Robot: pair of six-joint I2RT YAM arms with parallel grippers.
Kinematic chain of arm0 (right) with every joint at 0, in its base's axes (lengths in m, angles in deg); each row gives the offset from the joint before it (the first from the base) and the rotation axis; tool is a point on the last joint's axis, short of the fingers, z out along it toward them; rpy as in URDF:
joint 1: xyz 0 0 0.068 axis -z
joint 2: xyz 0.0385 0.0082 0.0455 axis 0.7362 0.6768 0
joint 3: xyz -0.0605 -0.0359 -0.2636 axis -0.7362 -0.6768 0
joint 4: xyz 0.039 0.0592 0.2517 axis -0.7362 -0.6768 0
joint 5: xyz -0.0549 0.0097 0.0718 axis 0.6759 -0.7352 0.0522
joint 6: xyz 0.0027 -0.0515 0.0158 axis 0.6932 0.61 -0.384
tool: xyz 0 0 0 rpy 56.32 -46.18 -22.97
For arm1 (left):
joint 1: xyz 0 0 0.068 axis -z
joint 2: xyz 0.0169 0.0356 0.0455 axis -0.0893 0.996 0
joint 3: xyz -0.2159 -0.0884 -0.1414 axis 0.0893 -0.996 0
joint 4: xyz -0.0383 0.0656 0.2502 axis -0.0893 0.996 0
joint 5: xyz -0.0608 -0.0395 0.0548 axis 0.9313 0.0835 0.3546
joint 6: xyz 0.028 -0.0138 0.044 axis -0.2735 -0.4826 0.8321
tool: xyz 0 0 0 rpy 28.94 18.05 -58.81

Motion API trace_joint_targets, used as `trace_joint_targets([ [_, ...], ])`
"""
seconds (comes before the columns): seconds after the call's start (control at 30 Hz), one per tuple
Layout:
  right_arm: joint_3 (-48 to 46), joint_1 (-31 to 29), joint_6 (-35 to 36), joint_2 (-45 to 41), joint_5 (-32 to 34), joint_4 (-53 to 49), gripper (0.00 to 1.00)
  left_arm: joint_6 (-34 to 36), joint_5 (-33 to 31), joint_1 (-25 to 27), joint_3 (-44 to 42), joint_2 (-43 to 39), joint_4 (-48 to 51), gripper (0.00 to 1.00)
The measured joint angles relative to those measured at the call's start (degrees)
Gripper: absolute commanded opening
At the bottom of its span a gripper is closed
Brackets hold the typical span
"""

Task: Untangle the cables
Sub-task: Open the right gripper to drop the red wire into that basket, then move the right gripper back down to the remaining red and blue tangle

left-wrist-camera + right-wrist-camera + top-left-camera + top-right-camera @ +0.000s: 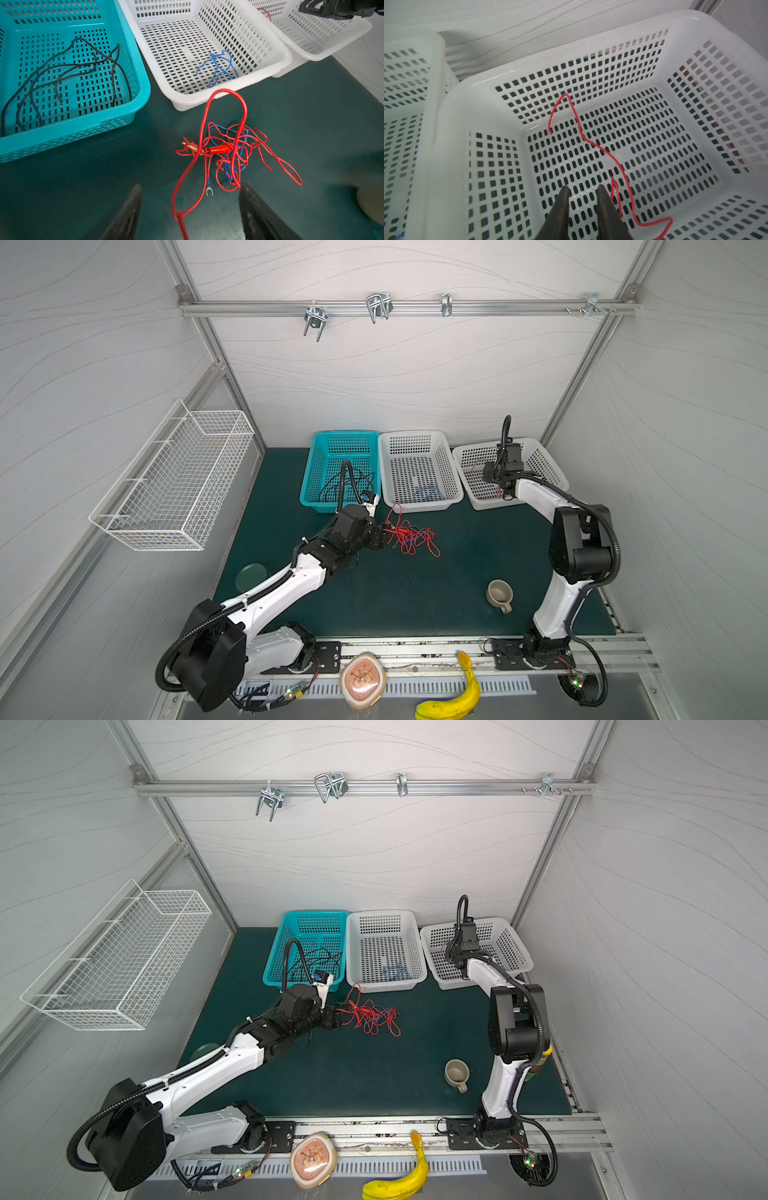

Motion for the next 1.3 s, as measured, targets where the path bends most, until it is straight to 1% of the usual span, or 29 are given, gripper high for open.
trace_joint_targets([
  [0.13,-0.42,0.0,-0.11,-1.55,-2.03,-0.46,0.28,-0.04,0.0,0.0,-0.37,-0.57,0.0,0.75],
  [0.23,-2.62,-0.26,-0.35,-4.74,-4.07,-0.42,0.31,-0.24,0.0,0.0,-0.85,-1.57,0.07,0.74],
  [0.37,-6.78,-1.53,-0.39,-10.54,-5.95,-0.15,0.38,-0.52,0.02,0.0,-0.94,-2.84,0.02,0.67],
  [0.47,-9.4,-4.04,0.13,-14.6,-8.22,0.13,0.45,-0.76,0.26,0.0,-0.94,-3.56,0.0,0.59],
  [0.53,-11.37,-6.29,0.87,-17.29,-10.27,0.61,0.52,-1.01,0.59,0.0,-0.94,-3.85,-0.04,0.53],
  [0.63,-15.23,-9.84,1.97,-21.73,-14.43,1.4,0.59,-1.36,0.98,0.0,-0.94,-4.02,-0.04,0.37],
  [0.67,-16.85,-11.04,2.21,-23.23,-15.91,1.79,0.61,-1.57,1.01,0.0,-0.94,-4.02,-0.02,0.31],
  [0.73,-20.0,-13.18,2.67,-25.94,-18.93,2.45,0.62,-1.95,1.03,0.0,-0.94,-4.02,0.0,0.23],
  [0.83,-23.98,-16.68,3.34,-28.89,-22.12,2.84,0.64,-2.36,0.96,0.0,-0.94,-4.02,0.02,0.16],
  [0.87,-25.03,-17.86,3.58,-29.49,-22.73,2.82,0.64,-2.36,0.87,0.0,-0.94,-4.02,0.0,0.12],
  [0.93,-26.49,-20.04,3.82,-29.99,-23.56,2.69,0.64,-2.47,0.63,0.0,-0.94,-4.02,0.0,0.07],
  [1.07,-28.98,-23.76,3.1,-29.99,-23.69,2.05,0.65,-3.02,-0.07,0.0,-0.94,-4.02,0.0,0.04],
  [1.17,-30.64,-25.86,1.77,-29.88,-23.37,1.09,0.72,-3.15,-0.44,0.0,-0.92,-3.93,0.02,0.03],
  [1.3,-31.17,-29.46,-0.9,-27.82,-20.87,-0.68,0.75,-3.23,-1.25,0.0,-0.68,-3.23,0.07,0.01],
])
